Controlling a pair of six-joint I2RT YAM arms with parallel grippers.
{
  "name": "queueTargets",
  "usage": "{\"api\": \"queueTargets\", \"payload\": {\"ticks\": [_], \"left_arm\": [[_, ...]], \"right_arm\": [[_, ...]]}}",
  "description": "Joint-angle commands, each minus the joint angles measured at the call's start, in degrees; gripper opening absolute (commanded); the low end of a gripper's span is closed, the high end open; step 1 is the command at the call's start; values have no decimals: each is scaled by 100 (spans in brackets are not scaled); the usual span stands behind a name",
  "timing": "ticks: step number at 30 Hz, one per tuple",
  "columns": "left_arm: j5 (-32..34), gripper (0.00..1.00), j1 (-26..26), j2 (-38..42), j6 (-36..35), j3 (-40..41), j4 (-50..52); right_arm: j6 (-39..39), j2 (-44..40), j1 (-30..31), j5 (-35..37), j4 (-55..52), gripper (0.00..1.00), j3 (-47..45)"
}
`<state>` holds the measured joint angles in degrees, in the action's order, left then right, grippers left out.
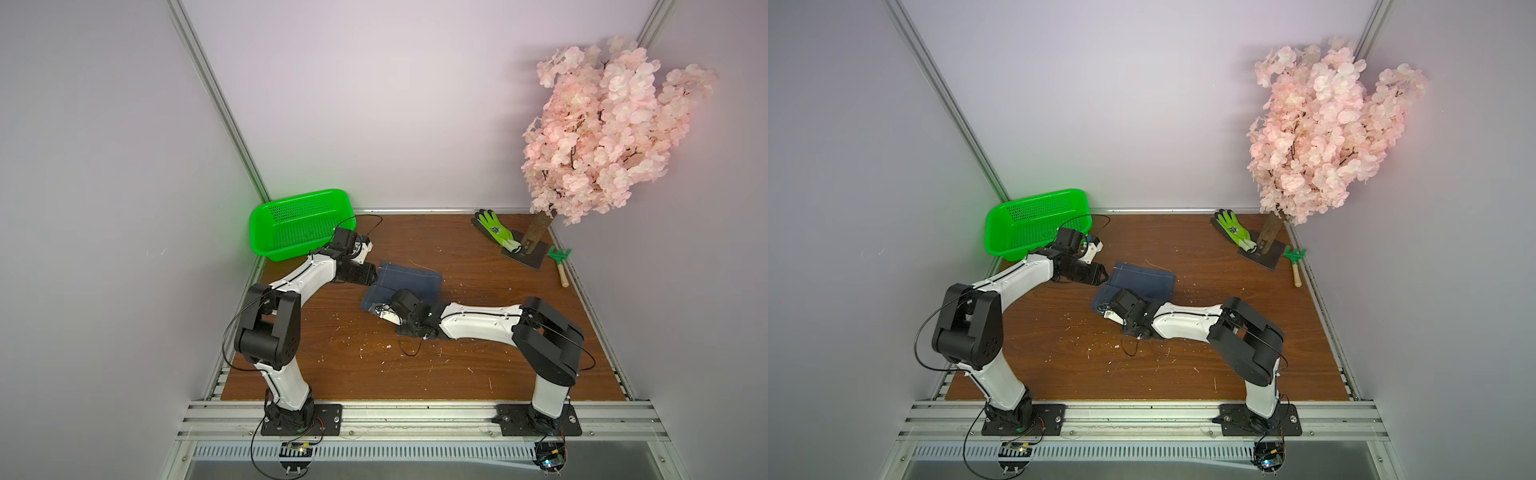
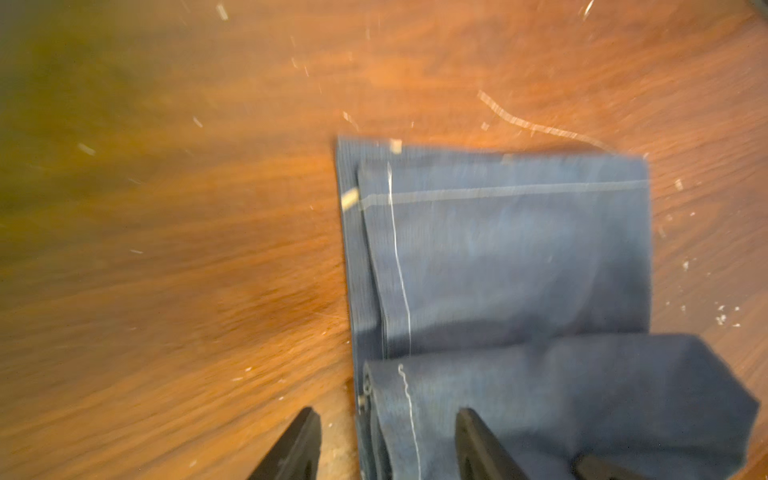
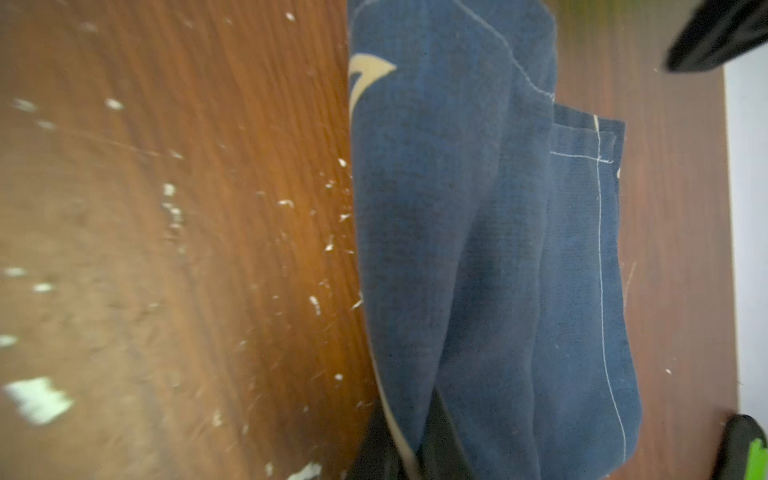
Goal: Roll up the pillowcase
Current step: Roll the pillowcase at the center of the board.
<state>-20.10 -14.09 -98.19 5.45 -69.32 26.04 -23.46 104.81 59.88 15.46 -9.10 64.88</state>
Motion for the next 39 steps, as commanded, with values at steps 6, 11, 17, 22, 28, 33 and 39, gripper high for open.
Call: {"api": "queueTargets", "payload": {"ticks": [6,11,17,22,28,33,39], "left_arm": [[425,59,361,735,-165,103,496],[469,60,473,922,-211,138,596],[502,60,499,1139,-164,243,629],[455,60,503,1309,-133,516,648],[525,60,519,1578,-5,837,656],[561,60,530,1751,31,1011,732],[407,60,530,1922,214,1393,692]], "right_arm": [[1645,-293,-47,-3410,-1383,9,516],[1683,211,-291,-4300,-2020,12,1232],[1575,770,-744,-4782,-2287,19,1960],[1248,1199,-1089,-4788,-2476,24,2528],[1146,1392,-1412,-4555,-2224,33,2857],[1142,1503,-1578,-4334,-1924,37,2921],[1091,1603,-1622,-3918,-1498,37,2879]]}}
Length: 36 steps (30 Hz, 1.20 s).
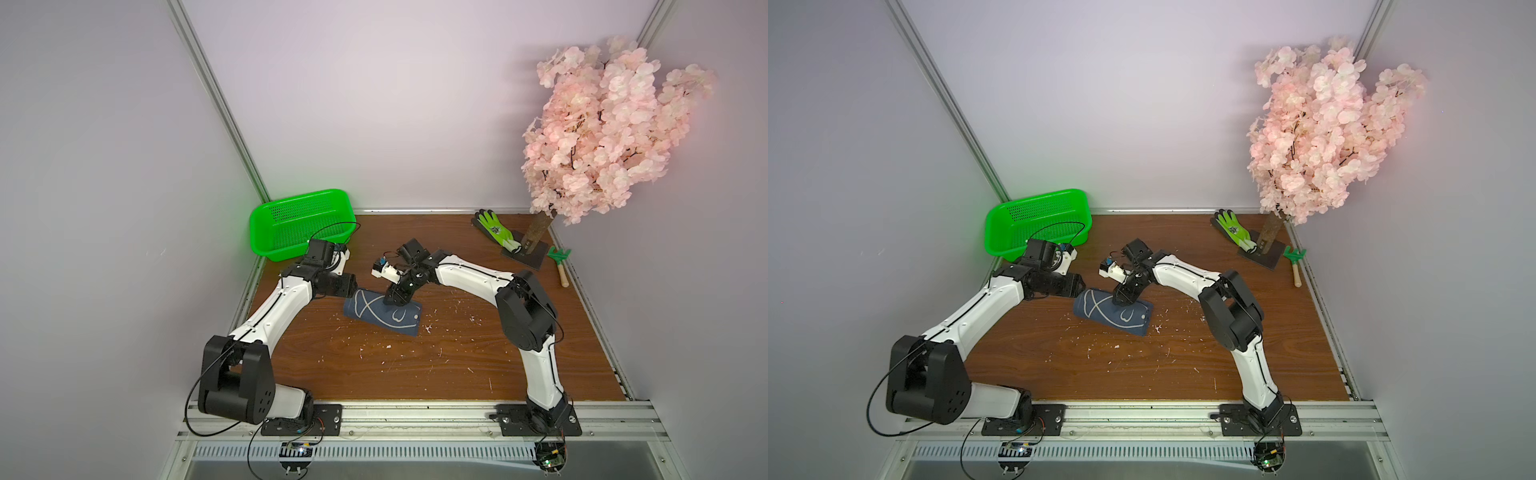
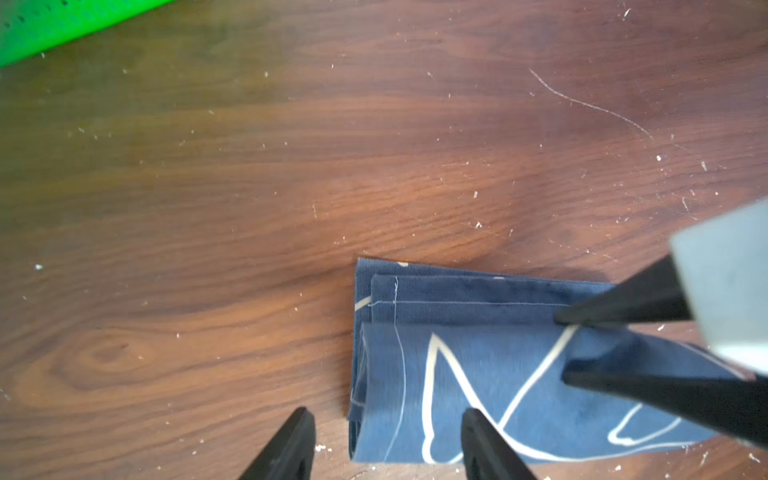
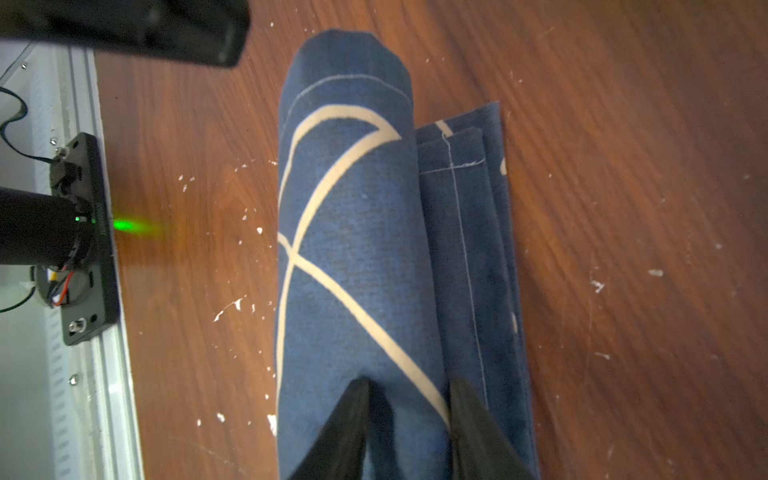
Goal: Roll up the pillowcase
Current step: Roll the pillowcase at the center of the board.
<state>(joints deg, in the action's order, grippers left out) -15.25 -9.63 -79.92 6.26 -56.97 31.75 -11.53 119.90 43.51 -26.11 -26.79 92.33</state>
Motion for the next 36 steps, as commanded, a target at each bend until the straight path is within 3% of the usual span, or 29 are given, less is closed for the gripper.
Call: {"api": "queueTargets", "payload": {"ticks": [1,6,10,15,25,32,36], "left_arm": [[-117,60,84,104,160,242,96],[-198,60,86,99,322,546,-430],[-345,60,84,-347,376,556,-914],[-365,60,99,-843,235,469,-1199],[-320,56,219,-1590,121,379,-1468],[-495,52,251,-1882,80,363,-1527],[-493,51,260,-1953,33,296,-1479]], "right_arm": [[-109,89,17,333,363,37,82],[-151,-106,13,885,897,37,-338],[-208,-311,26,1418,1448,38,-795],[-129,-564,66,1592,2543,39,-1599],[-60,-1608,109,2286,2696,48,-2123],[5,-2573,141,1812,2671,49,-3297],[-149,-2644,118,2111,2661,48,-3684]]}}
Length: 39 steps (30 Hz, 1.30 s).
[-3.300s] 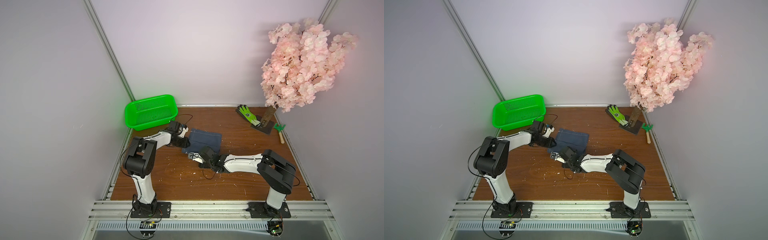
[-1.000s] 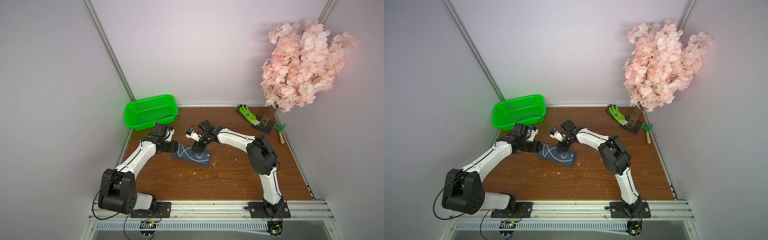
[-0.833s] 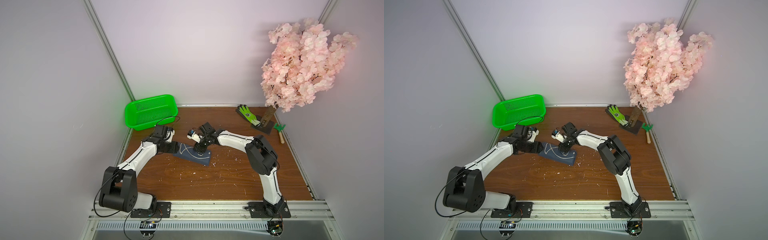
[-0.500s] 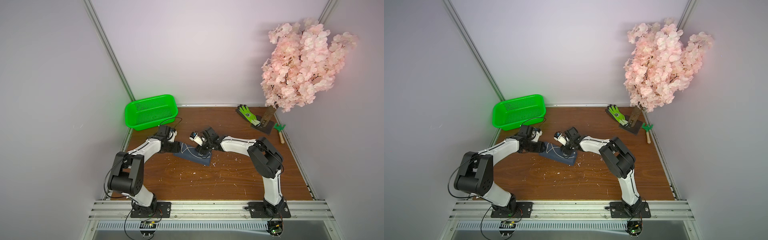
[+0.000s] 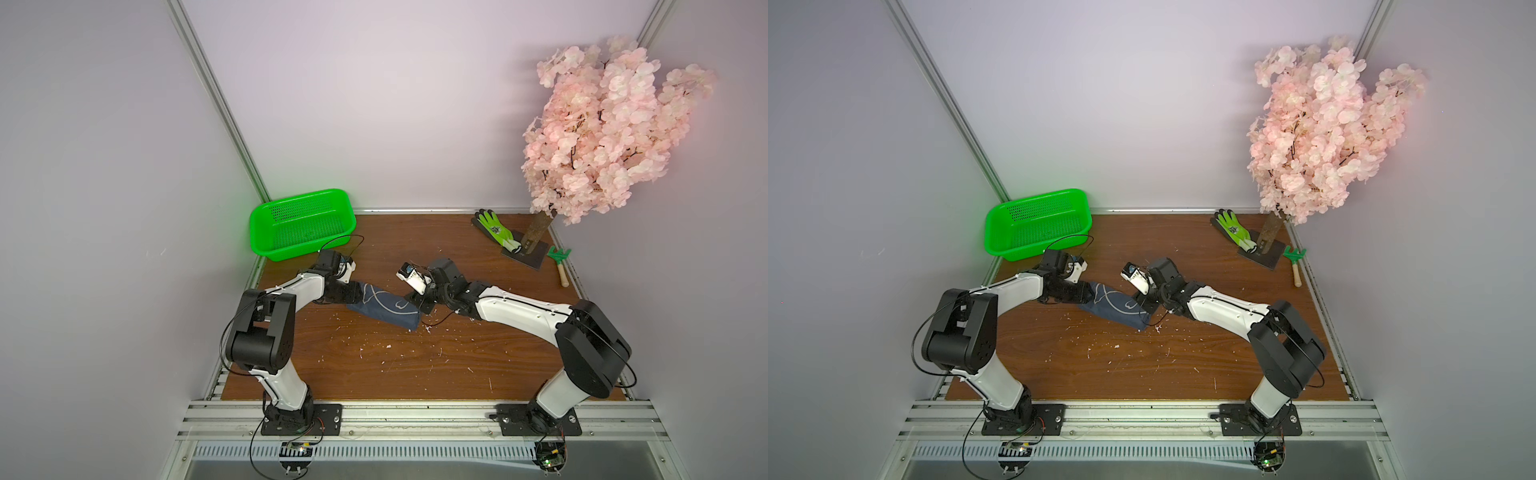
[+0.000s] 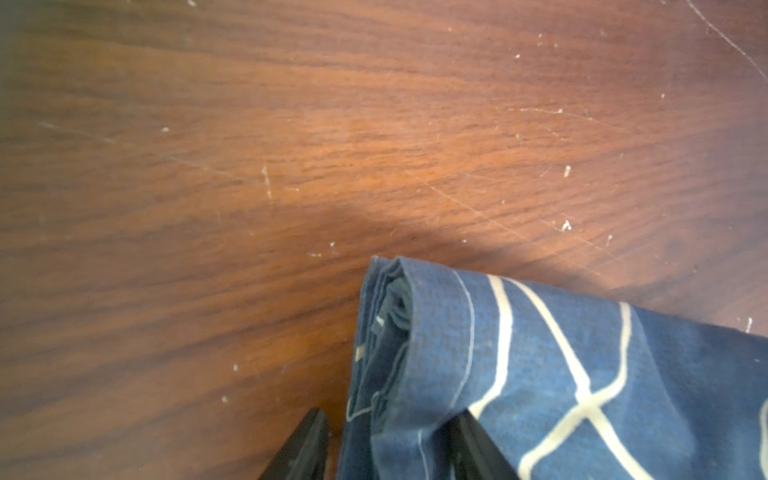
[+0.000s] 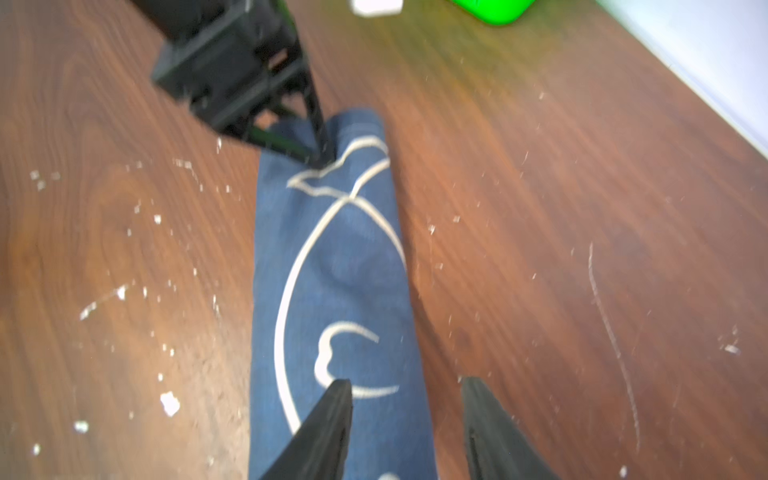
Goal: Roll up the pillowcase
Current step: Roll the pillowcase at the center of the board.
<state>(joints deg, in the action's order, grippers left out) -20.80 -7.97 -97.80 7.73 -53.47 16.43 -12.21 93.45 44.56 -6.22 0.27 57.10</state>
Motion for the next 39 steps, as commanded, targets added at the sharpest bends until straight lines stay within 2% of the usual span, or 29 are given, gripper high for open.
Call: {"api": "queueTargets", "payload": {"ticks": [1,11,21,25,28,33,36,39], "left_arm": [[59,51,94,-169,-116,-68,67],[91,52,102,-269,-130,-472,334],[451,52,103,-679,-149,-533,472],[673,58,111,-475,62,-729,425],[950,62,113,-213,306,-1049,761],[1201,70,53,791,1598,-684,745],[1063,75,-237,1579,2874,119,105],[1236,77,-692,2214,4110,948,-424]], "right_arm": [[-107,20,-1,166,-24,48,-185],[-347,687,-18,363,-25,41,-437],[17,988,16,522,-479,39,-261],[86,954,30,378,-434,39,-237],[138,1042,60,321,-490,39,-190],[343,1066,71,187,-457,39,-192],[445,1094,71,104,-422,38,-179],[473,1106,71,74,-447,38,-142]]}}
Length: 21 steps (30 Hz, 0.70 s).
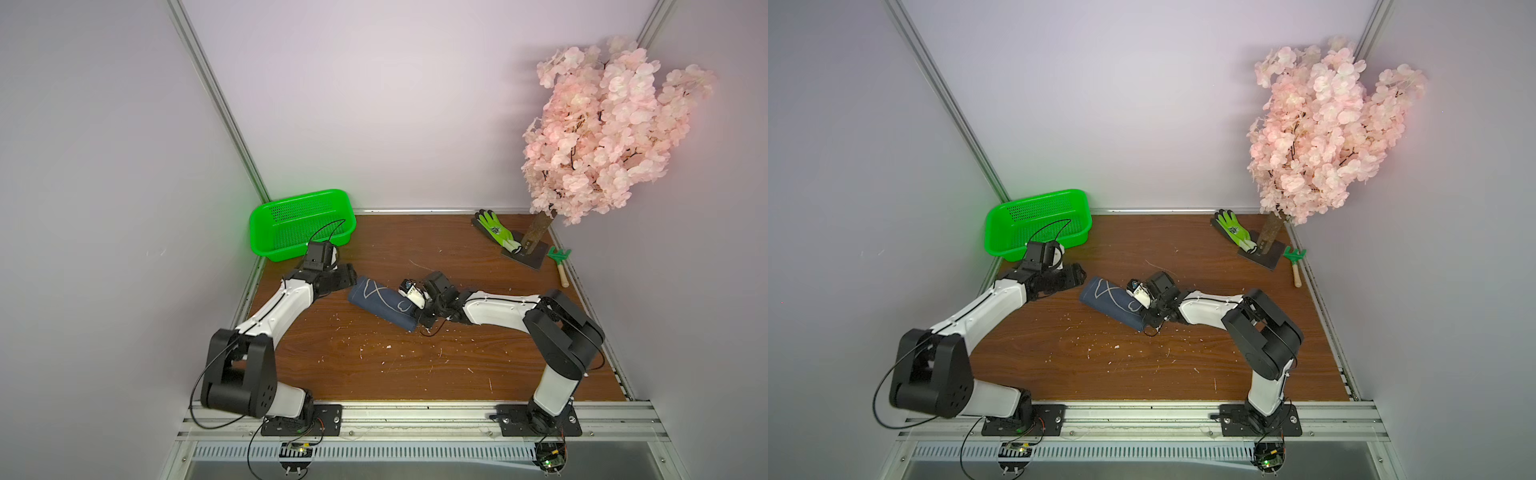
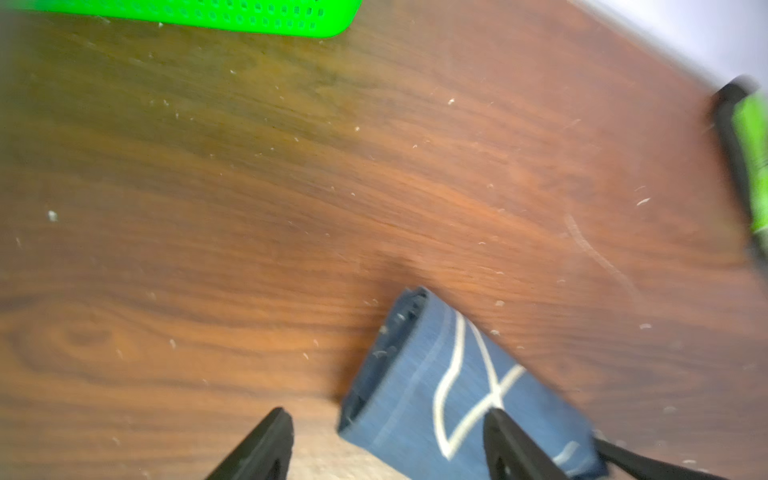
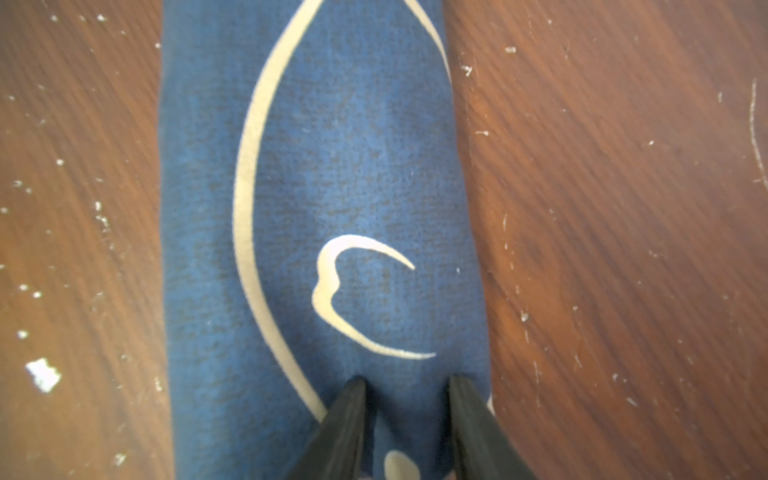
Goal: Roll up the pillowcase
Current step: Roll the pillowcase at the center of the board.
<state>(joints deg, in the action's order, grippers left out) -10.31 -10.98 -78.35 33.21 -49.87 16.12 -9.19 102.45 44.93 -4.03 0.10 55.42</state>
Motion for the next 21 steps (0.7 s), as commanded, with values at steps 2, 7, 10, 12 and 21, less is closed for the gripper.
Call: {"api": "queueTargets", "payload": {"ticks": [2,7,10,12,21], "left_arm": [[372,78,-802,716,2494,1179,-923],[584,78,-1598,1142,3882,2226,-2120],[750,79,-1850,1098,4400,2671,-2849],[773,79,-1873,1019,4406,2843,-3153],[540,79,-1934,114,5147,3408,-5240]], "right_arm": [[206,175,34,-158,-405,39,23],[249,143,34,-192,-357,38,-21],[242,144,34,-181,-370,38,-14],[240,119,34,-159,-360,38,-22],[230,82,20,-107,-350,38,-40]]}}
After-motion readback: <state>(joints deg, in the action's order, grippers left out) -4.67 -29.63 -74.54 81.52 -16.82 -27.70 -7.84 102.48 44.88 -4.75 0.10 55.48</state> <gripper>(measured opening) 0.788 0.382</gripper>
